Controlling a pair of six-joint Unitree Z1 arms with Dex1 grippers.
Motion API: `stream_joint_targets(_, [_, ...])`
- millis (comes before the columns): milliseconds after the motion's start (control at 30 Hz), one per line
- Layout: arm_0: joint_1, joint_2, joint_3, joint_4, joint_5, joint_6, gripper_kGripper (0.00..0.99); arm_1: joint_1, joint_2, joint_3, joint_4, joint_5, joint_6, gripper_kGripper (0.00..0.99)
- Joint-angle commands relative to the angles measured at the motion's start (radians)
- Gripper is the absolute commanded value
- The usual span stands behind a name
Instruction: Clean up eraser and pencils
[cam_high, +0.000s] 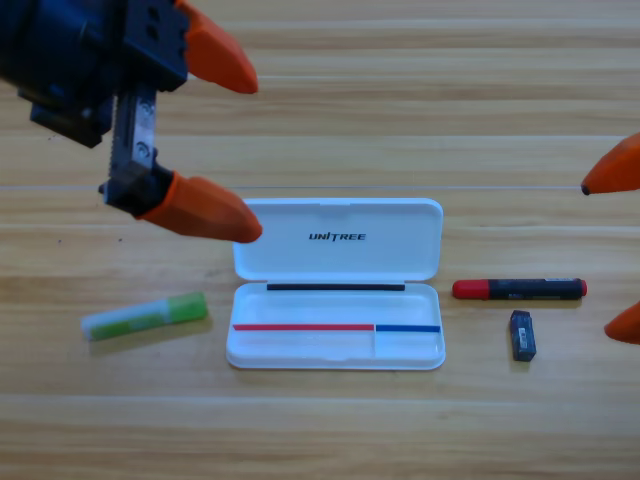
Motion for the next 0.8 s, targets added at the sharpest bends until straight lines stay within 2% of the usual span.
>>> stream_joint_targets(33, [-0.021,0.042,0.023,0.023,0.009,0.0,0.988,0.031,0.026,0.041,-0.018,-0.008,-0.002,0.985])
stream_joint_targets(300, [-0.021,0.036,0.022,0.032,0.022,-0.006,0.99,0.031,0.001,0.044,-0.018,-0.016,0.02,0.985])
stream_joint_targets(433, [-0.021,0.02,0.02,0.034,0.036,-0.015,0.99,0.001,-0.002,0.05,-0.016,-0.057,0.067,0.985])
stream_joint_targets(533, [-0.02,0.047,-0.049,0.126,0.06,0.054,0.99,-0.02,0.018,0.041,0.002,-0.125,0.164,0.985])
stream_joint_targets(600, [-0.011,0.066,-0.09,0.166,0.141,0.079,0.989,-0.028,0.06,0.003,0.064,-0.194,0.236,0.985])
stream_joint_targets(667, [0.032,0.082,-0.116,0.187,0.2,0.111,0.989,-0.051,0.11,-0.029,0.11,-0.204,0.294,0.985])
stream_joint_targets(733, [0.095,0.091,-0.13,0.203,0.227,0.16,0.989,-0.084,0.139,-0.023,0.11,-0.214,0.359,0.985])
stream_joint_targets(800, [0.153,0.105,-0.13,0.209,0.255,0.207,0.989,-0.087,0.184,-0.02,0.11,-0.289,0.437,0.985])
